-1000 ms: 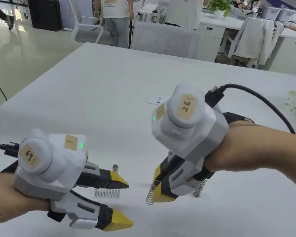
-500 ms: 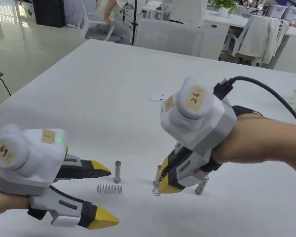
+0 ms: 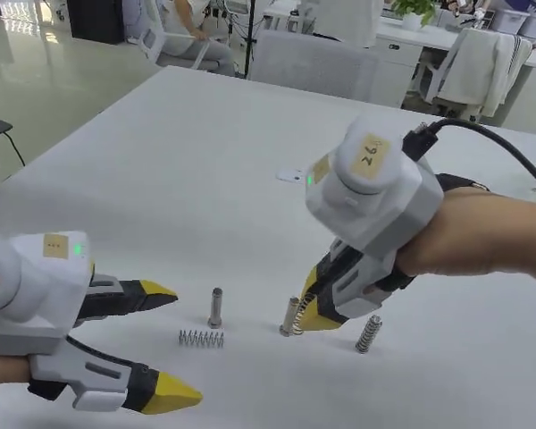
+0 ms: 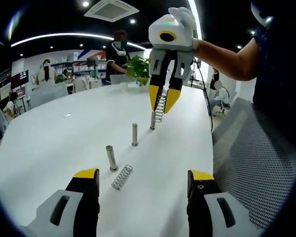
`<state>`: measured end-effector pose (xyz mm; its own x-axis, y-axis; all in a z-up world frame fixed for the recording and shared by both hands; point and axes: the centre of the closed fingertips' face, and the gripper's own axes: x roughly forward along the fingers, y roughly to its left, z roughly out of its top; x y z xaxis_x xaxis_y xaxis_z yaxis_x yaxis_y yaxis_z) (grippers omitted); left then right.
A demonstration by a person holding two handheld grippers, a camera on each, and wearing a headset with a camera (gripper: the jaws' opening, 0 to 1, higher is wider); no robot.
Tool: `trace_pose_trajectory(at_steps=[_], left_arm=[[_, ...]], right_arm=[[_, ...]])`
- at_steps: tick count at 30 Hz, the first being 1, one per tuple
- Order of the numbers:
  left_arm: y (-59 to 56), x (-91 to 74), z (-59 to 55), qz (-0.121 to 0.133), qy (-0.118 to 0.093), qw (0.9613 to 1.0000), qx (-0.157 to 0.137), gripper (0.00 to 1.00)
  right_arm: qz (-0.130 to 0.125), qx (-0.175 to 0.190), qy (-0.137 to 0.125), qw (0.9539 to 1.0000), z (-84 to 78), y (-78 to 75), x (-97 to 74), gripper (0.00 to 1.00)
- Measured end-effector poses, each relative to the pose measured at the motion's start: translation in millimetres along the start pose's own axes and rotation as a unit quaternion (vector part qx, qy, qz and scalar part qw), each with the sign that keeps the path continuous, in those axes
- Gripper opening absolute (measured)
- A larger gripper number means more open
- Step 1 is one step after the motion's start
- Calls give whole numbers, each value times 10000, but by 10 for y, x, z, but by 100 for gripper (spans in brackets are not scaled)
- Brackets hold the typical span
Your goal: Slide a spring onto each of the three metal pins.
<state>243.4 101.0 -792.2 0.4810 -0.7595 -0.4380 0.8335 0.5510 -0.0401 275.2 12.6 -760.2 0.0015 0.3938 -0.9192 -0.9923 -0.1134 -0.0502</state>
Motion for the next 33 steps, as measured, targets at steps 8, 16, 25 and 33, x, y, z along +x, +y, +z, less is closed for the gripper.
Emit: trace_pose_trajectory(at_steps=[8, 16, 25, 33], left_arm=[[22, -75, -31, 136, -54, 9999, -50, 71], [10, -78, -56, 138, -57, 9999, -78, 75], [0, -92, -63, 128, -38, 9999, -64, 77], [4, -102, -54, 141, -57, 9999, -77, 77]], right_arm=[[-72, 13, 106, 9999, -37, -148, -25, 9], [-144, -11, 160, 9998, -29, -300, 17, 9], [-201, -74, 294, 9993, -77, -437, 122, 9], [-123, -62, 364, 9992, -99, -460, 209, 9]])
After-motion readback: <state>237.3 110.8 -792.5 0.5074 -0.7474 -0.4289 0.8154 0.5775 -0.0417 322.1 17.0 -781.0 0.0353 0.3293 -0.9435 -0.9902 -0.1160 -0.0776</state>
